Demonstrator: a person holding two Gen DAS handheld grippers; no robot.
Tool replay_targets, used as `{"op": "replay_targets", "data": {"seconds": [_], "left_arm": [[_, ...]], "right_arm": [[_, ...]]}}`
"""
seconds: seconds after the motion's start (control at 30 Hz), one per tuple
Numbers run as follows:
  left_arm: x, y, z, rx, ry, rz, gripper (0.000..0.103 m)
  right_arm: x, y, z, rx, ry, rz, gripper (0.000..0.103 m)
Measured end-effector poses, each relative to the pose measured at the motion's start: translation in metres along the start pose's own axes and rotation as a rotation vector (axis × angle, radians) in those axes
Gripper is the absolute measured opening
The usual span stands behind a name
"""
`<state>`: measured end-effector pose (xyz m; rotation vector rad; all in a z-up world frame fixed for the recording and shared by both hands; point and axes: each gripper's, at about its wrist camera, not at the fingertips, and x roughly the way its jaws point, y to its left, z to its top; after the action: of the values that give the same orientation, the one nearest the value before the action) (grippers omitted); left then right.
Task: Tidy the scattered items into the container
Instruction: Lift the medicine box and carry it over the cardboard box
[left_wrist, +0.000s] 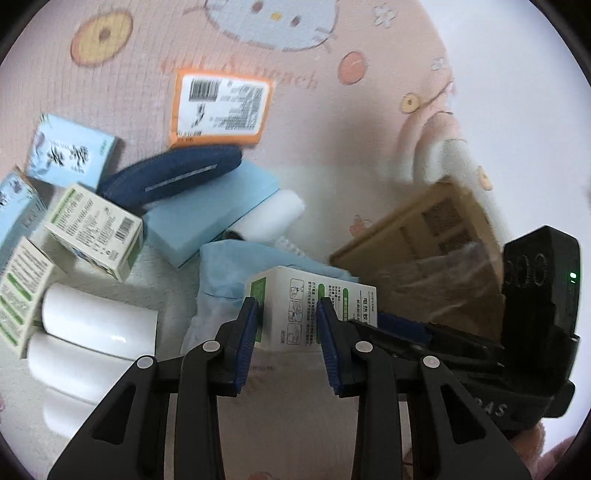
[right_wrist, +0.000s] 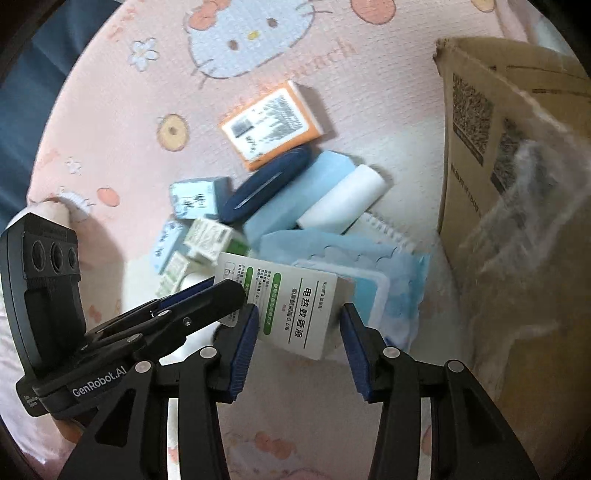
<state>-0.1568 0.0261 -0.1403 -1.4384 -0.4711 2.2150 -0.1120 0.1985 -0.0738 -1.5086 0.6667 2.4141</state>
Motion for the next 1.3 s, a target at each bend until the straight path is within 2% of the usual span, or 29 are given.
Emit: {"op": "replay_targets", "data": {"seconds": [0.03, 0.1, 0.3, 0.37, 0.5, 0.63, 0.8, 0.9, 1.0, 1.1, 1.3], "left_arm": [[0.003, 0.003, -0.002, -0.002, 0.011, 0.010, 0.035], [0.003, 0.008, -0.003, -0.020, -0.013, -0.016, 0.035], [0.004, 0.014, -0.001, -0.048, 0.021, -0.043, 0.035], [0.005, 0.015, -0.001, -0.056, 0.037, -0.062, 0.040], [0.007, 0.015, -0.002, -0.047, 0.054, -0.065, 0.041], [0.009, 0.017, 0.000, -0.056, 0.077, -0.077, 0.041], [0.007, 0.019, -0.001, -0.052, 0.101, -0.090, 0.039], [0.005, 0.022, -0.002, -0.085, 0.108, -0.108, 0.037], [0.000, 0.021, -0.004, -0.091, 0.098, -0.108, 0.036], [-0.013, 0.017, -0.001, -0.093, 0.070, -0.135, 0.036], [-0.048, -0.009, 0.012, -0.046, 0.005, -0.200, 0.036]], "right_arm": [[0.005, -0.002, -0.001, 0.000, 0.007, 0.000, 0.044], [0.011, -0.005, -0.005, 0.001, 0.015, -0.008, 0.044], [0.018, -0.008, -0.010, -0.016, 0.008, 0.019, 0.046], [0.020, -0.012, -0.010, 0.033, 0.000, 0.025, 0.046], [0.022, -0.013, -0.011, 0.060, -0.001, 0.037, 0.051], [0.023, -0.012, -0.011, 0.075, -0.016, 0.031, 0.051], [0.024, -0.006, -0.010, 0.036, -0.015, 0.014, 0.051], [0.022, 0.004, -0.010, -0.038, -0.027, -0.026, 0.051], [0.020, 0.012, -0.010, -0.081, -0.025, -0.062, 0.051], [0.009, 0.017, -0.007, -0.095, -0.042, -0.062, 0.051], [-0.040, 0.034, 0.008, -0.151, -0.176, -0.089, 0.049]]}}
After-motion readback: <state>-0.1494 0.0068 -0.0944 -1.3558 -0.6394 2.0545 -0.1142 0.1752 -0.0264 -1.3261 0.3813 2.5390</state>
